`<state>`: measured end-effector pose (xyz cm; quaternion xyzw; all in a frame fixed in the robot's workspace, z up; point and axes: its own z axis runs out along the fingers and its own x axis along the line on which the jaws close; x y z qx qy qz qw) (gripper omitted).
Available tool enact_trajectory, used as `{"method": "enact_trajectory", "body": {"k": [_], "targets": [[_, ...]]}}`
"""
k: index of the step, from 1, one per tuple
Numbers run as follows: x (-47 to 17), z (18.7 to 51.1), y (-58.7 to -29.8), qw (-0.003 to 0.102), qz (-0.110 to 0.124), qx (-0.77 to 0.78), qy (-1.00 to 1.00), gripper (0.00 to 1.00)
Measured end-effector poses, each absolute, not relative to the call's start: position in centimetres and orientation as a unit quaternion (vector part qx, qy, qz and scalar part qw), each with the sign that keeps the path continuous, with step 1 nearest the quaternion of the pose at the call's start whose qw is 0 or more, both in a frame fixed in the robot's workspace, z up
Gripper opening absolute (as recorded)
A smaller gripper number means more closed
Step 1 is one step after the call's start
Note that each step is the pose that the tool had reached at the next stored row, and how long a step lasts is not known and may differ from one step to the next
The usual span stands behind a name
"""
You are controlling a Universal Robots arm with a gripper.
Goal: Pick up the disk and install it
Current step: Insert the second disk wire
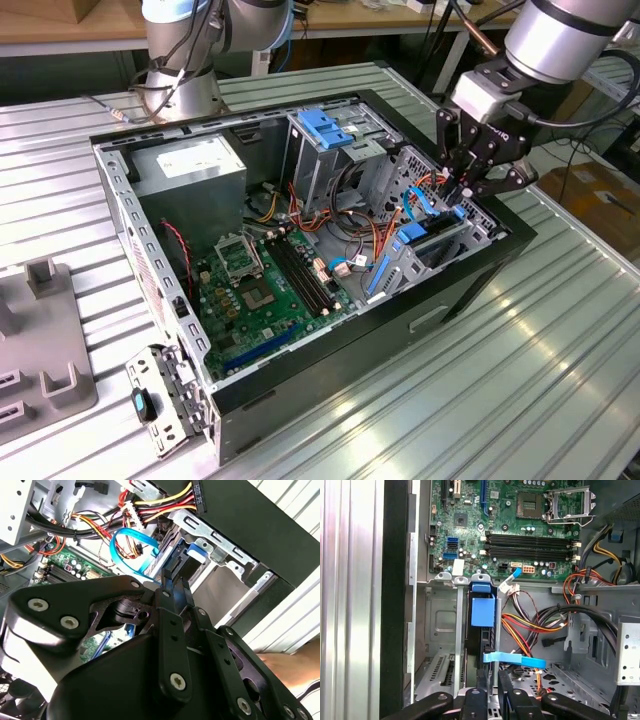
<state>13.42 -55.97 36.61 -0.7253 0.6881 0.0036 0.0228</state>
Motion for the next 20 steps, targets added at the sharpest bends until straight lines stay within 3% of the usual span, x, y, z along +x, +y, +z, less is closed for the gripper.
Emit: {"method": "enact_trajectory", "body": {"k": [20], "targets": [[14.5, 36.6, -55.4, 0.023, 0.004, -0.732, 0.681, 0.24]]}}
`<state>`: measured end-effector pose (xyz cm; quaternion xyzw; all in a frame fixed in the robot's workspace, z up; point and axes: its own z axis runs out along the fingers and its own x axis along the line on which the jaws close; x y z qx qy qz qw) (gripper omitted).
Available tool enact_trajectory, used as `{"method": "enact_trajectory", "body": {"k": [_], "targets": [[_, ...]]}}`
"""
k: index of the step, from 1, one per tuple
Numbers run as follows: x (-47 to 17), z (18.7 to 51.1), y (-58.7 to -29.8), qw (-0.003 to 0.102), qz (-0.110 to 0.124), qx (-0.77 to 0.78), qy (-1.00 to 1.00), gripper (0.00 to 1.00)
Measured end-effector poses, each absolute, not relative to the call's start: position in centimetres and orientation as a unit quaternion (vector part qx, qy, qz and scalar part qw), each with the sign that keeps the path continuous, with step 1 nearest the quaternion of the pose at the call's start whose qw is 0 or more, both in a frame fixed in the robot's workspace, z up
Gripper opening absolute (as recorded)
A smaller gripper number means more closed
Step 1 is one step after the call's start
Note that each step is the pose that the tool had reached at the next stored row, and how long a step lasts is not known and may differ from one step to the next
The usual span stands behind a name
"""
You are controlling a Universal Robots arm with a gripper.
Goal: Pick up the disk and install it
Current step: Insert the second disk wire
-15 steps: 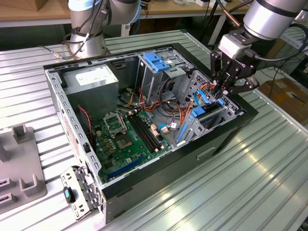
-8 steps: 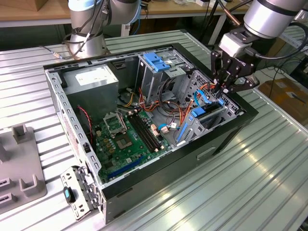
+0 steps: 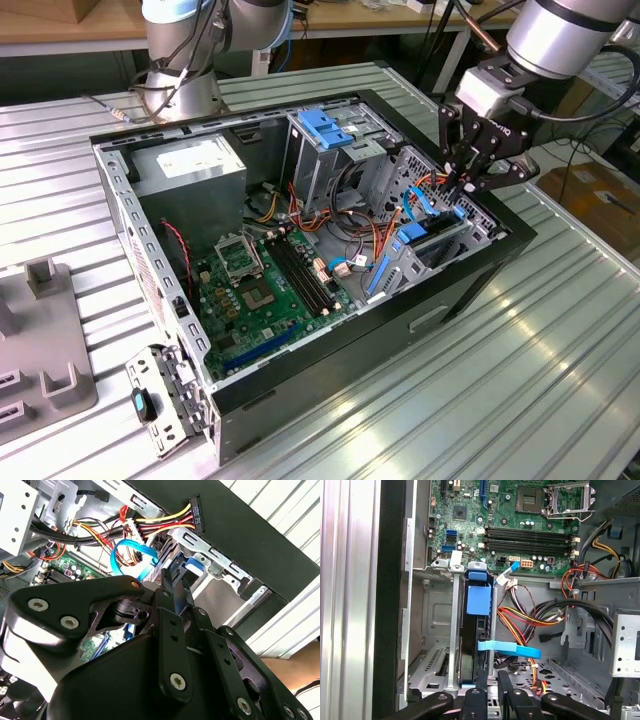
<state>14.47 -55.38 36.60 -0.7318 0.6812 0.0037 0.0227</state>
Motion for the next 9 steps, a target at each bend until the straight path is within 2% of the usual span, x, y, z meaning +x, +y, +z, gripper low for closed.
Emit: {"method": "enact_trajectory", "body": {"k": [9], "targets": [[14.71, 36.60, -55.22, 0.023, 0.004, -0.733, 0.680, 0.24]]}}
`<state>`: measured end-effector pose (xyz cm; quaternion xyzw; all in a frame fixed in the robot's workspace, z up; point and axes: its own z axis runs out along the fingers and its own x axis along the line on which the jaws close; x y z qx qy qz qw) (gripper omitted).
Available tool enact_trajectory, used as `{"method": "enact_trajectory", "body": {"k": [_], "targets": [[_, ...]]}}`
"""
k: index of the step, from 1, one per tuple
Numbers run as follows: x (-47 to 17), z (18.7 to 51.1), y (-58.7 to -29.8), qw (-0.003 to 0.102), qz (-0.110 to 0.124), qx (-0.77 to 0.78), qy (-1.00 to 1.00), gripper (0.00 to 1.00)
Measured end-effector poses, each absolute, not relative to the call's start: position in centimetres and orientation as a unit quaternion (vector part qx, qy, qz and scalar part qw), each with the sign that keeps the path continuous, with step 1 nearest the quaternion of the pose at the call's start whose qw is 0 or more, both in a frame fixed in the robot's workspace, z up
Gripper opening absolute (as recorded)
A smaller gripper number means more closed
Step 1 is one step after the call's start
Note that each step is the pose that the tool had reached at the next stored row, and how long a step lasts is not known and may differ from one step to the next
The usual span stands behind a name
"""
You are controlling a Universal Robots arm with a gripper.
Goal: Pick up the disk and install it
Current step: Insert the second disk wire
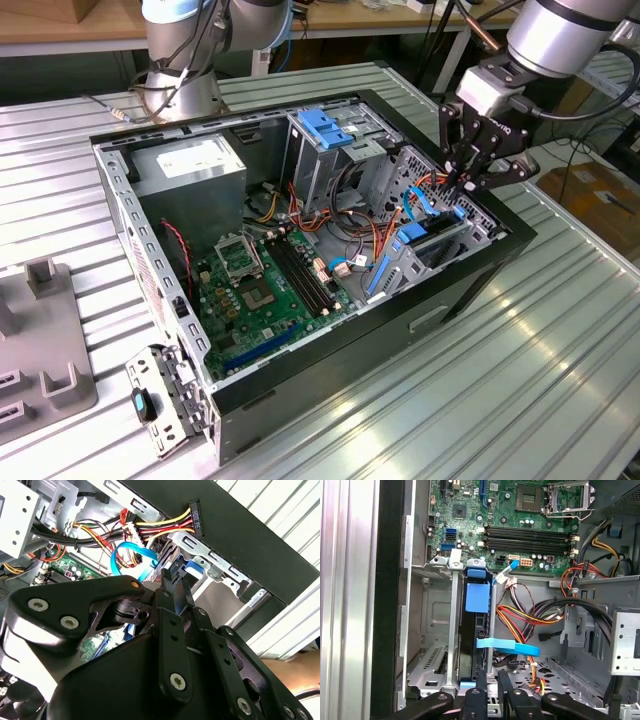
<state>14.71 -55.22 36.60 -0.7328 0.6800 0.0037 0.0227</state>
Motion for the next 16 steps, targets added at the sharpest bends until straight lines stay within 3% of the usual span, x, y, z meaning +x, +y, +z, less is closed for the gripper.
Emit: {"method": "enact_trajectory", "body": {"k": [16], "targets": [[14.81, 36.60, -55.03, 0.023, 0.004, -0.733, 0.679, 0.24]]}}
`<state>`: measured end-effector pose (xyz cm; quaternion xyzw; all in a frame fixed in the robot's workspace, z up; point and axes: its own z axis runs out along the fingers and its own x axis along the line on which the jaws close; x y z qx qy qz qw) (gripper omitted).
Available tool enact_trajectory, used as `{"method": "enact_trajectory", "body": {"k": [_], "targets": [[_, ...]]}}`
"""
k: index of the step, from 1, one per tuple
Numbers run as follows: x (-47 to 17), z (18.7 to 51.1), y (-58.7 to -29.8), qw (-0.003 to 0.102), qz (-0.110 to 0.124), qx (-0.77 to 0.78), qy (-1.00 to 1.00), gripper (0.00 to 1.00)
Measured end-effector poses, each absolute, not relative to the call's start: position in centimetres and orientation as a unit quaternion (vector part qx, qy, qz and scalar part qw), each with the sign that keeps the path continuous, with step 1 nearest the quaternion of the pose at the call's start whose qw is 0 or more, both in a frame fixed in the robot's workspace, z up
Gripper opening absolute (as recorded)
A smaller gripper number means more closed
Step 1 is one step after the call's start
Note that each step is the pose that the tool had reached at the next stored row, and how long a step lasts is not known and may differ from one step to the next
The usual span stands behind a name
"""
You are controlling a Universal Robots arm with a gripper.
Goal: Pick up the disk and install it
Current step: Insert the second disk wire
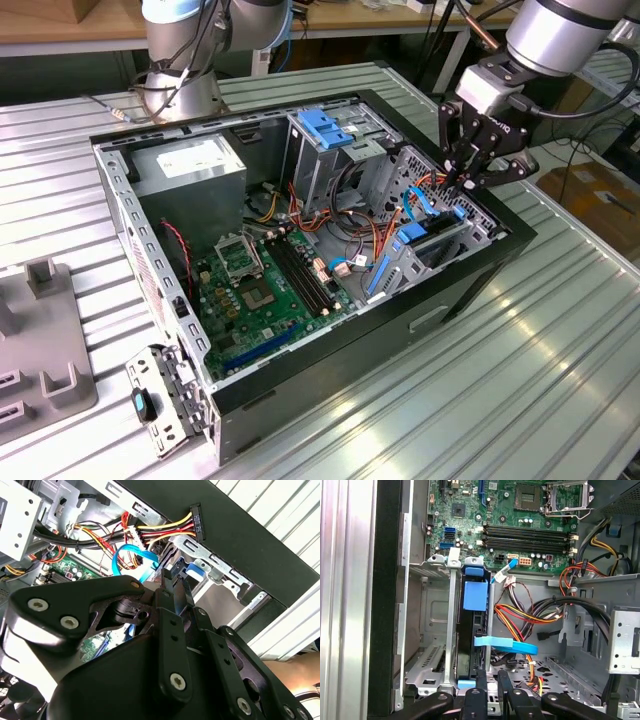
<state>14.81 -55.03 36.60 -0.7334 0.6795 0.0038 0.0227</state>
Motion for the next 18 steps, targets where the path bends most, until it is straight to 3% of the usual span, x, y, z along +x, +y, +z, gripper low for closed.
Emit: {"method": "enact_trajectory", "body": {"k": [2, 3, 18], "targets": [[14.81, 36.61, -55.03, 0.023, 0.004, -0.733, 0.679, 0.25], [14.81, 36.60, -55.03, 0.023, 0.004, -0.733, 0.679, 0.31], [14.86, 36.61, -55.00, 0.022, 0.006, -0.812, 0.584, 0.31]]}}
